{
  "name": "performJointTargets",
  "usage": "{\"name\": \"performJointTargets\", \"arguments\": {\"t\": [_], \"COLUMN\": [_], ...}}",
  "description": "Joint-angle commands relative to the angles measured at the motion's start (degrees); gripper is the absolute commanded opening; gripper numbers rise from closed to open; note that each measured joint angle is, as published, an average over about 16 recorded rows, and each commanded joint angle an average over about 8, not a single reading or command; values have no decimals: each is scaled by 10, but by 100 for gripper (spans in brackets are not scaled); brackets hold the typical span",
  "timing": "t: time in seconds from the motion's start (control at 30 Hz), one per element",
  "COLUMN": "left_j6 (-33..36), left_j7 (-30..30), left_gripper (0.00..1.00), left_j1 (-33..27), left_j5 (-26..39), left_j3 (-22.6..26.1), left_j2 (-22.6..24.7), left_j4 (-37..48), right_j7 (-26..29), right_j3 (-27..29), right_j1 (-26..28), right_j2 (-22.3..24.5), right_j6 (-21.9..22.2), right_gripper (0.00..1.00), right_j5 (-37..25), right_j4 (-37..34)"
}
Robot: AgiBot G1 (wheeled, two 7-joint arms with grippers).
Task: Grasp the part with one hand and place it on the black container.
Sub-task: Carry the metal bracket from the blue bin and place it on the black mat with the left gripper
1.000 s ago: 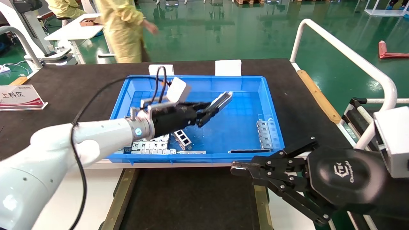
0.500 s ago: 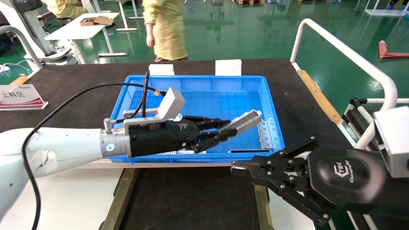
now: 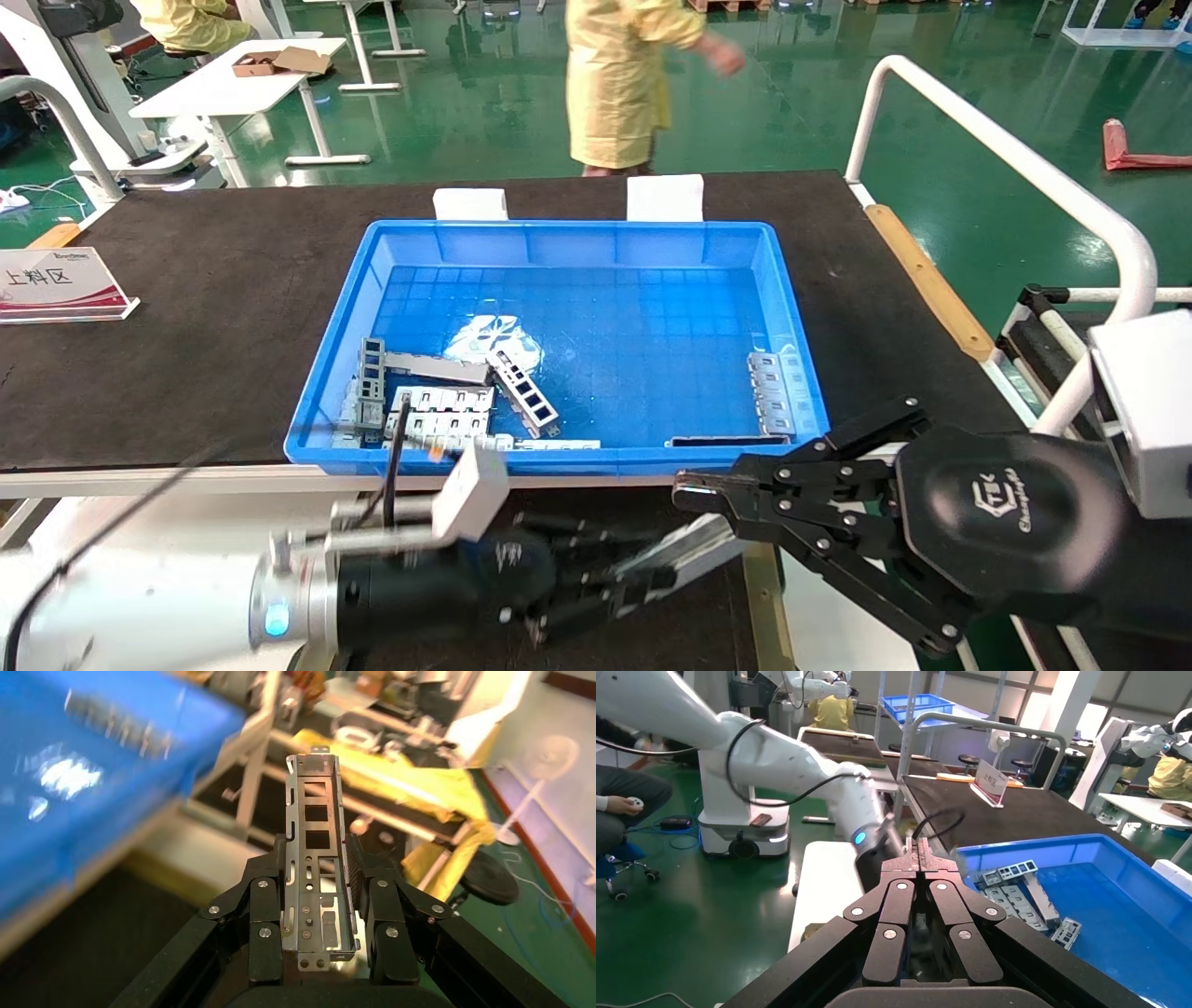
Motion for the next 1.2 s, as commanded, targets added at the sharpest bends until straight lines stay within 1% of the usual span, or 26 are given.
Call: {"name": "performJointTargets", "arguments": {"t": [0.03, 0.17, 0.3, 0.43, 0.57, 0.87, 1.2], "left_j6": [-29, -119, -211, -295, -360, -462, -539], "left_j7": [-15, -37, -62, -86, -109, -151, -190], "left_gripper": [0, 0, 0, 0, 0, 0, 0], "left_j1": [34, 93, 135, 161, 173, 180, 181], "left_j5": [-2, -1, 1, 0, -2, -8, -19], "left_j3": [0, -1, -2, -4, -4, 2, 11], "left_j2": [-16, -27, -24, -10, 11, 64, 115], "left_j4": [-34, -79, -105, -115, -112, -88, -59], "right_j7": [0, 0, 0, 0, 0, 0, 0], "right_j3": [0, 0, 0, 0, 0, 0, 0], "right_j1": [0, 0, 0, 0, 0, 0, 0], "right_j2": [0, 0, 0, 0, 0, 0, 0], "right_j6": [0, 0, 0, 0, 0, 0, 0], "right_gripper": [0, 0, 0, 0, 0, 0, 0], "right_j5": [0, 0, 0, 0, 0, 0, 0], "right_j4": [0, 0, 0, 0, 0, 0, 0]}}
